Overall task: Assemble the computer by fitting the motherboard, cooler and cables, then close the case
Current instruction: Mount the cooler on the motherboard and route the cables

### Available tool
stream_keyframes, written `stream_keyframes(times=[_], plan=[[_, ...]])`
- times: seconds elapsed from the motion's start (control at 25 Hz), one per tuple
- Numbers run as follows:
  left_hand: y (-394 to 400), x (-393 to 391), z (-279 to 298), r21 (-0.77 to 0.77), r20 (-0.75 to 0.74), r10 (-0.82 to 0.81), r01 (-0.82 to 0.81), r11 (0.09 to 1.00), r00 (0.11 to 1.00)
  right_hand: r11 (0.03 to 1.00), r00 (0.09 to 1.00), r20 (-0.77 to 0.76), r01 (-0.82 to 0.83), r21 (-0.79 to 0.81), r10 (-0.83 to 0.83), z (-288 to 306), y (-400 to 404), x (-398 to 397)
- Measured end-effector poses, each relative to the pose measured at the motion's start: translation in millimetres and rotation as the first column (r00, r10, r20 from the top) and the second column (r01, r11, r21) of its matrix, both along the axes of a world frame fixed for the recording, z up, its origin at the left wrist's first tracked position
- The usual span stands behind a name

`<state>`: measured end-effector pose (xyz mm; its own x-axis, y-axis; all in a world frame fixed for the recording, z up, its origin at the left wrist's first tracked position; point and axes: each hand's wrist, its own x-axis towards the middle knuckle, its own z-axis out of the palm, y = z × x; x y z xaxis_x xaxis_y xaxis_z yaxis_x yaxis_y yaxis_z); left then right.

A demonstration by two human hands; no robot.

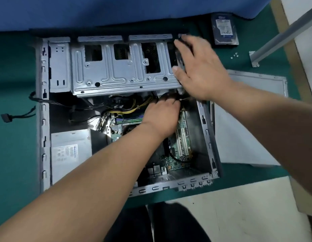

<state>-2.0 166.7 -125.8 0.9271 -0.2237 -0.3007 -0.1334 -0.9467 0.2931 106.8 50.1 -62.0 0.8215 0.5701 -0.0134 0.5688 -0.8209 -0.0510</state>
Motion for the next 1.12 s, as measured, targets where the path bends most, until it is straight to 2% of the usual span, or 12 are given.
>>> stream_keyframes(times=[0.08, 0.2, 0.28, 0.56, 0.76, 0.92, 1.12], plan=[[0, -3, -6, 0.086, 0.032, -0.001, -0.002, 0.996, 0.999, 0.999, 0.998, 0.028, -0.051, 0.014, 0.051, 4, 15, 17], [-1, -6, -11, 0.182, 0.075, 0.04, -0.054, 0.982, 0.996, 0.987, 0.987, -0.025, -0.156, 0.043, 0.158, -1, 30, 30], [-3, -3, -14, 0.205, 0.067, -0.004, -0.01, 0.979, 0.998, 0.981, 0.983, -0.018, -0.183, 0.062, 0.184, -7, 26, 34], [4, 21, -19, 0.175, -0.101, -0.048, 0.065, 0.982, 0.994, 0.977, 0.982, -0.006, -0.188, 0.105, 0.19, -11, 23, 37], [9, 23, -23, 0.16, -0.045, -0.095, 0.101, 0.982, 0.994, 0.975, 0.981, -0.009, -0.189, 0.113, 0.191, -11, 25, 35], [7, 24, -22, 0.149, -0.108, -0.09, 0.105, 0.983, 0.99, 0.976, 0.982, -0.014, -0.185, 0.116, 0.188, -9, 23, 35], [8, 25, -22, 0.149, -0.08, -0.114, 0.125, 0.981, 0.99, 0.978, 0.984, -0.016, -0.177, 0.109, 0.18, -11, 23, 35]])
